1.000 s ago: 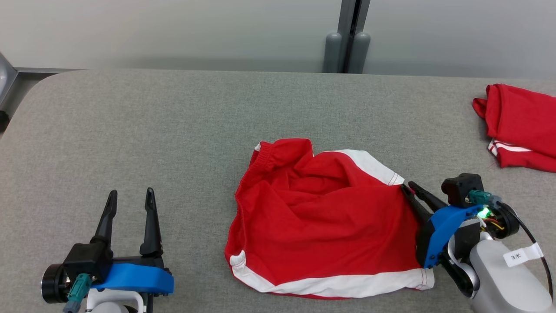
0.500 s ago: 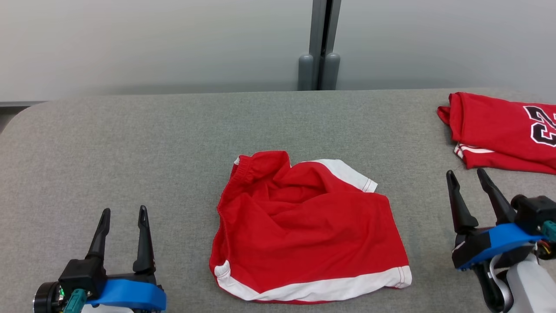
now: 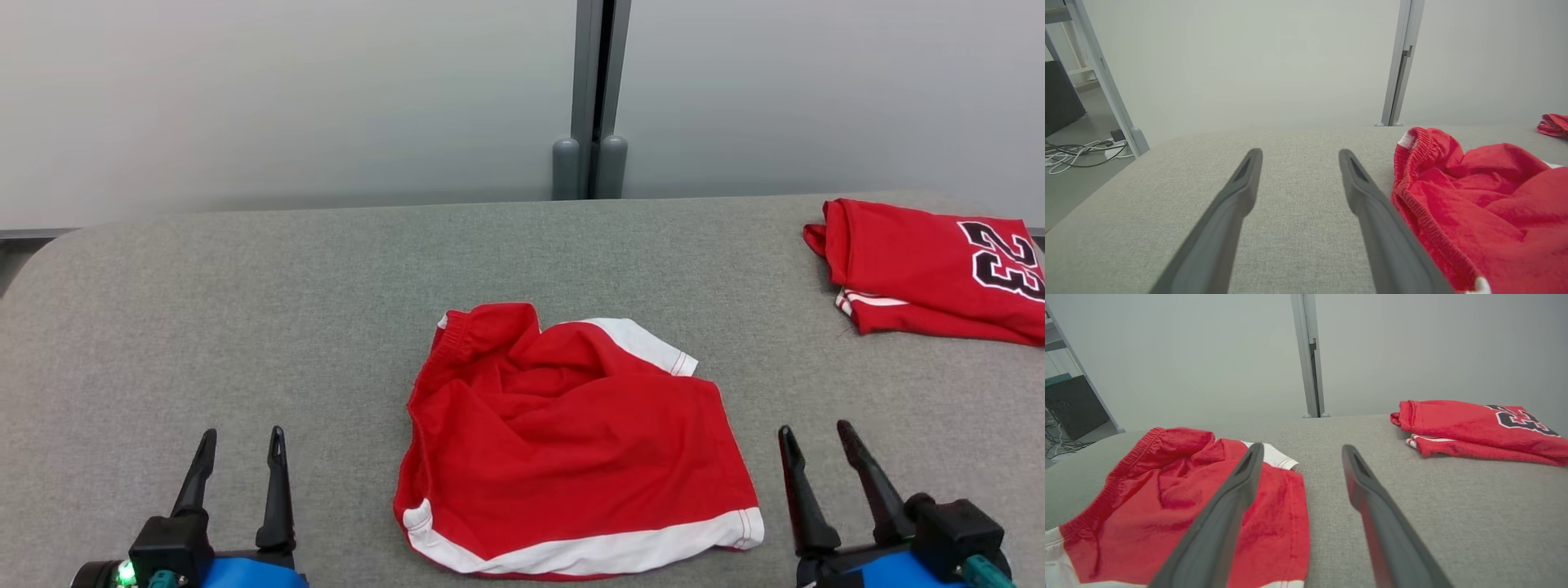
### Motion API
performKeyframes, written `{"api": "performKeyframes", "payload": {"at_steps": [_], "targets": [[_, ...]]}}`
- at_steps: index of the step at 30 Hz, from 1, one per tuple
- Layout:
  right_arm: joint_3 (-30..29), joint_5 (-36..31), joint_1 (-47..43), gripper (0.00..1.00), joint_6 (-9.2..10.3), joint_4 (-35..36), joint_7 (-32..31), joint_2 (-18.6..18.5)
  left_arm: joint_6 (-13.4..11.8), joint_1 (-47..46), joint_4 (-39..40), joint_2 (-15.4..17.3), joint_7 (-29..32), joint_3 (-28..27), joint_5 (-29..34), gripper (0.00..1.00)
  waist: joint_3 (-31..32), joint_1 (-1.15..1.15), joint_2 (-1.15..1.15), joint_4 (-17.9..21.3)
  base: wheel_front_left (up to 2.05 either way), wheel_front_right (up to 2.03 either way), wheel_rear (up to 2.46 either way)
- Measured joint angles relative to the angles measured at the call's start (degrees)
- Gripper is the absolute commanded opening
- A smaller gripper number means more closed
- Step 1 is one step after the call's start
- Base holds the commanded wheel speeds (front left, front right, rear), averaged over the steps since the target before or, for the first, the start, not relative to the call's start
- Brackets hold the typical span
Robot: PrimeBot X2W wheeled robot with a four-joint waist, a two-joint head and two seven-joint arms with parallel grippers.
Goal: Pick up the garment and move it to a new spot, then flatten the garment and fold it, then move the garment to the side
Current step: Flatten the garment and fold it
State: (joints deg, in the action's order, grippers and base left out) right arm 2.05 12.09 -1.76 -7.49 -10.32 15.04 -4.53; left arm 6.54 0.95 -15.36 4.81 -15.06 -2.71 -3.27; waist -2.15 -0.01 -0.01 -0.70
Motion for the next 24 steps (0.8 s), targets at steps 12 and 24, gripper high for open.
{"api": "performKeyframes", "payload": {"at_steps": [12,24], "targets": [[0.27,-1.65,-2.28,1.0,0.0,-0.21,0.0,1.27,-0.53,1.48,0.23,0.53,0.0,0.56,0.58,1.0,0.65,0.01,0.0,-0.79,0.0,0.0,0.0],[0.22,-1.56,-2.27,1.0,0.01,-2.82,-0.97,1.51,-0.33,1.3,-0.21,0.96,0.0,2.35,0.22,1.0,0.75,0.01,0.0,-0.6,0.0,0.0,0.0]]}}
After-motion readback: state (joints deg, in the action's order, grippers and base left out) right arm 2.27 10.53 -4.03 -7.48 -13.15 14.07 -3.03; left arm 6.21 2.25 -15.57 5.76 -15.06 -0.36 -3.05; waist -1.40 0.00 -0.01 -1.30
